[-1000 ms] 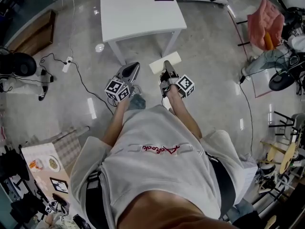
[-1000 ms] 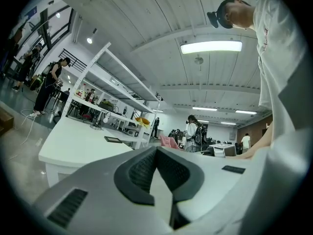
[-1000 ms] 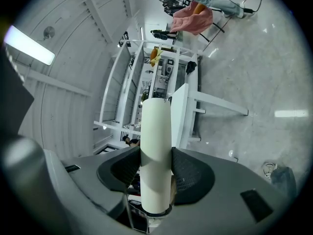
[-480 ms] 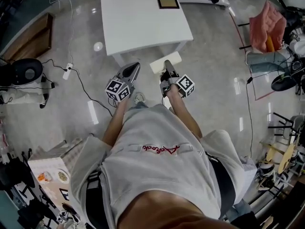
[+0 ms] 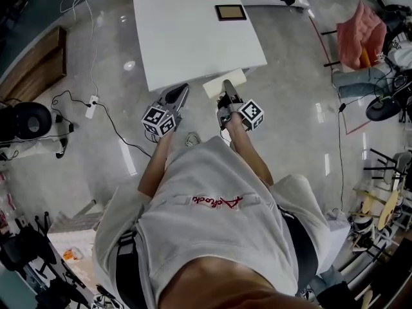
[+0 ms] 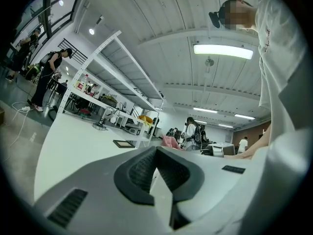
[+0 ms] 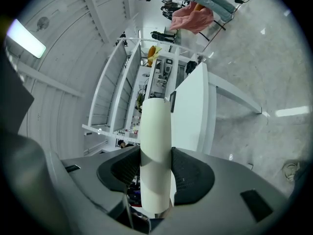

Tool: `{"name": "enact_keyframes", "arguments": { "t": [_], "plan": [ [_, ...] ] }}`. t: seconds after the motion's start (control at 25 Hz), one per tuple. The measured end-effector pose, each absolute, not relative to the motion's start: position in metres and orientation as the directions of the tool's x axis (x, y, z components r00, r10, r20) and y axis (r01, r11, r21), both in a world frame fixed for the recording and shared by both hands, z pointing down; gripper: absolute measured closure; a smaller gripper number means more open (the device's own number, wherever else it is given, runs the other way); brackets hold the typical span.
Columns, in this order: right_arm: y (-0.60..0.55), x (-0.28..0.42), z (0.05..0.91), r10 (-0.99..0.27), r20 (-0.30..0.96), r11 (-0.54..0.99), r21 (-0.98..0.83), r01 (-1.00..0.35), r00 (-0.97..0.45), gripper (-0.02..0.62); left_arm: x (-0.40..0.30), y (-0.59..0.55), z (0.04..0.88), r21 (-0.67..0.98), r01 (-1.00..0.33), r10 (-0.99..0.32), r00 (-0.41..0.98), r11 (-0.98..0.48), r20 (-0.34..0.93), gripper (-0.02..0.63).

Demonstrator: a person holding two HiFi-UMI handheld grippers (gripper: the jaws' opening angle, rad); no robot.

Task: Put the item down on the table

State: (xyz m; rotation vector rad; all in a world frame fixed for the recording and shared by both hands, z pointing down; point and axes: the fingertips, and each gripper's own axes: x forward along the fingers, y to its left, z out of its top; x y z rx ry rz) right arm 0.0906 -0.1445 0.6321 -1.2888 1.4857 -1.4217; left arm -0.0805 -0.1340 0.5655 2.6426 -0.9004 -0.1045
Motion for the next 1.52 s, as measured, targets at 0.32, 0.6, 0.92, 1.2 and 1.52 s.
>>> {"name": "enact_keyframes", "arguments": {
  "t": [0.32,0.6,0.92,1.2,1.52],
  "plan": [
    [-0.147,0.094,0.648,-0.953,0.183,-0.143,-0.975,-0.171,-0.242,0.38,-0.072,-0.144,0.582,0.376,-0.556,-0.575,0.815,-0.741,0.072,0.592],
    [-0.172,0.104,0.652,-0.946,0.191,-0.153,-0.975,-0.161,-0.26,0.38,-0.055,-0.167,0.584,0.382,-0.564,-0.573,0.813,-0.732,0.102,0.593],
    [-0.217,0.114,0.655,-0.927,0.181,-0.138,-0.979,-0.149,-0.329,0.38,-0.031,-0.209,0.582,0.375,-0.601,-0.612,0.784,-0.706,0.105,0.592],
    [-0.249,0.124,0.655,-0.903,0.167,-0.116,-0.982,-0.15,-0.395,0.38,-0.012,-0.234,0.578,0.364,-0.637,-0.648,0.754,-0.68,0.109,0.593],
    [-0.26,0.127,0.669,-0.888,0.184,-0.143,-0.981,-0.129,-0.422,0.38,-0.013,-0.238,0.587,0.369,-0.674,-0.682,0.719,-0.64,0.132,0.592]
  ]
}}
